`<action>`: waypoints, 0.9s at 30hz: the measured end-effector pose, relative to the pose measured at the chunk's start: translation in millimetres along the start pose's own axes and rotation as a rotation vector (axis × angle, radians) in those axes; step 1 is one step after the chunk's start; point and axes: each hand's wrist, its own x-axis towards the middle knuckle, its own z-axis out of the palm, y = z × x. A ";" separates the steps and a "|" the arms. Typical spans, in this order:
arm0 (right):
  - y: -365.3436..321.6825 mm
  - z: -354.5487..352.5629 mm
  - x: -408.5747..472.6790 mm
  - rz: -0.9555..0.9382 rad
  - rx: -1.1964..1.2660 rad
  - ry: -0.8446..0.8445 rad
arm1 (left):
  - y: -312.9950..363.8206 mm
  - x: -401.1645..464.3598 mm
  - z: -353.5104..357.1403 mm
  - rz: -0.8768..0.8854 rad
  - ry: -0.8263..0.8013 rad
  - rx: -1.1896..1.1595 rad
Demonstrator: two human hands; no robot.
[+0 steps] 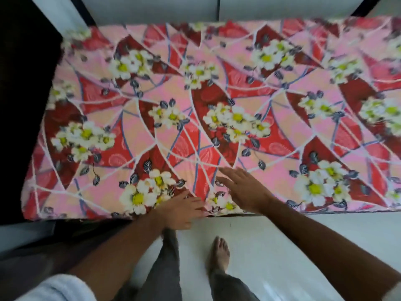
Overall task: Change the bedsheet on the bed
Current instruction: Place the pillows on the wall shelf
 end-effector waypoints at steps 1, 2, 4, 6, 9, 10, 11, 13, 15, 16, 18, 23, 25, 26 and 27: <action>4.7 -20.1 -2.1 0.080 0.003 0.014 | 1.4 -4.4 -25.8 -0.110 0.072 -0.044; 8.9 -37.8 -3.7 0.146 0.001 0.043 | 1.0 -6.3 -50.5 -0.235 0.172 -0.094; 13.0 -78.6 -8.5 0.245 0.015 0.093 | -5.6 -15.8 -104.5 -0.408 0.352 -0.236; 13.8 -117.6 -14.6 0.325 0.010 0.137 | -16.9 -25.1 -152.7 -0.467 0.453 -0.286; 8.4 -165.8 -25.8 0.395 -0.044 0.215 | -32.1 -41.6 -212.7 -0.444 0.523 -0.100; 3.3 -181.7 -30.4 0.424 -0.062 0.227 | -34.9 -49.3 -231.7 -0.429 0.538 -0.060; -1.4 -195.1 -34.0 0.450 -0.067 0.231 | -37.1 -54.8 -248.4 -0.413 0.552 -0.040; -10.0 -219.0 -40.2 0.503 -0.089 0.253 | -39.5 -62.7 -276.8 -0.375 0.590 0.016; -16.4 -239.6 -49.6 0.570 -0.128 0.285 | -38.8 -64.4 -300.4 -0.314 0.635 0.062; -17.6 -248.5 -54.8 0.600 -0.147 0.306 | -38.9 -61.8 -310.9 -0.281 0.672 0.086; -17.5 -263.0 -70.7 0.657 -0.180 0.355 | -34.2 -49.2 -334.3 -0.198 0.696 0.142; 2.7 -286.9 -140.5 0.862 -0.202 0.421 | 8.7 9.9 -398.1 0.009 0.720 0.252; 17.3 -290.5 -186.1 0.932 -0.220 0.457 | 37.9 41.8 -425.7 0.068 0.732 0.314; 25.0 -292.4 -210.7 0.966 -0.220 0.466 | 54.4 56.8 -440.0 0.100 0.738 0.325; 33.9 -292.4 -234.8 0.999 -0.221 0.472 | 71.1 71.6 -453.2 0.135 0.746 0.335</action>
